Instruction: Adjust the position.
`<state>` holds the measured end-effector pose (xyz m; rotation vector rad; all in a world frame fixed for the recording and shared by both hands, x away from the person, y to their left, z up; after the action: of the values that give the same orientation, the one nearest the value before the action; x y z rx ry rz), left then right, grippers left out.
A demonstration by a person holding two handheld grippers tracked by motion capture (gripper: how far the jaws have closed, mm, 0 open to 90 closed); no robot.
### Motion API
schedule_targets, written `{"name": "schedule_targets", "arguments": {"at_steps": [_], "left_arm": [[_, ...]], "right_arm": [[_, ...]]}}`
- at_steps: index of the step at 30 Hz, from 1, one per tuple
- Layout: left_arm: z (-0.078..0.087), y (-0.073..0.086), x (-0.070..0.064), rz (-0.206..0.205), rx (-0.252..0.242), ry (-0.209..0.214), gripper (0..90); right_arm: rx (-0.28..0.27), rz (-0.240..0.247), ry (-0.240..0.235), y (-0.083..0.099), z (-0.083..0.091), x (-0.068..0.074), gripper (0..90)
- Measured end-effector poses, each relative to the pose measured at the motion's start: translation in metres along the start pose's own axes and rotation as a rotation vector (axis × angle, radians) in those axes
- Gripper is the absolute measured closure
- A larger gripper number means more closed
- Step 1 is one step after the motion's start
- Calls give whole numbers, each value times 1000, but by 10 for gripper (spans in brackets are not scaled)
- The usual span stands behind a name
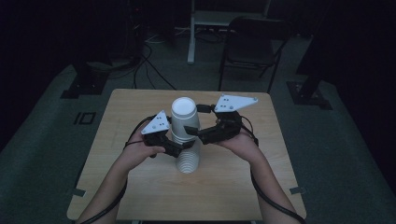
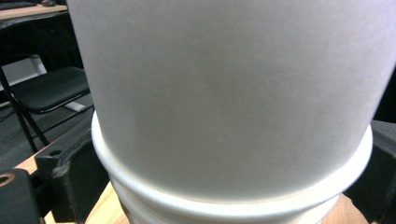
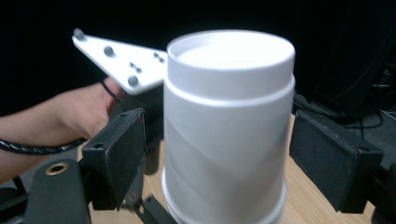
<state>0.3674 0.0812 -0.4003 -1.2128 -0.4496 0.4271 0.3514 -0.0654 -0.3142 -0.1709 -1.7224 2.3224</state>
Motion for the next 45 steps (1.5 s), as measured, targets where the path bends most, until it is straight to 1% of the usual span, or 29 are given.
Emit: {"name": "schedule_targets", "arguments": {"at_steps": [3,8,9,10,14,15,16,17,19,22,28,31,33,45], "left_arm": [[0,0,0,1,3,2,36],[1,0,-1,-10,3,9,37],[0,-2,-3,-26,6,16,37],[0,-2,-4,-28,7,19,36],[-1,-2,-3,-18,5,16,36],[0,-2,-3,-14,3,16,37],[0,-1,-2,-11,4,14,37],[0,-1,-2,-7,3,11,37],[0,-1,-2,-6,4,10,37],[-1,0,-1,-4,-6,11,37],[0,0,-1,-7,-4,15,37],[0,1,0,3,-7,8,37],[0,1,0,3,-8,9,37],[0,1,2,6,-6,6,37]], "right_arm": [[-3,4,1,-6,-4,-1,170],[-7,-2,-5,-11,-9,-3,169],[-7,-2,-5,-11,-10,-3,161],[-4,2,-2,-13,-15,-2,146],[-3,9,8,-17,-19,-2,139],[-6,6,11,-18,-20,-2,164],[-8,6,22,-18,-20,-3,213],[-4,9,38,-18,-20,-4,217],[-3,5,45,-19,-21,-4,220],[-3,10,61,-20,-22,-4,224],[-3,14,61,-25,-20,-2,225],[-2,15,63,-28,-20,-2,225],[-1,16,66,-30,-19,-2,225],[-35,36,61,-48,-10,3,226]]}}
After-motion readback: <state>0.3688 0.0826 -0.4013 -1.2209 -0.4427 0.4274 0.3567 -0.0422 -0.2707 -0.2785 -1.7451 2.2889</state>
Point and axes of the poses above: each handheld gripper's, and its own axes: z roughly backward along the jaws, y roughly out of its underside, x roughly to its left, the point moved 5 cm from there along -z, roughly forward along the jaws, and after that the axes turned 8 degrees about -y, right-handed, at the moved point
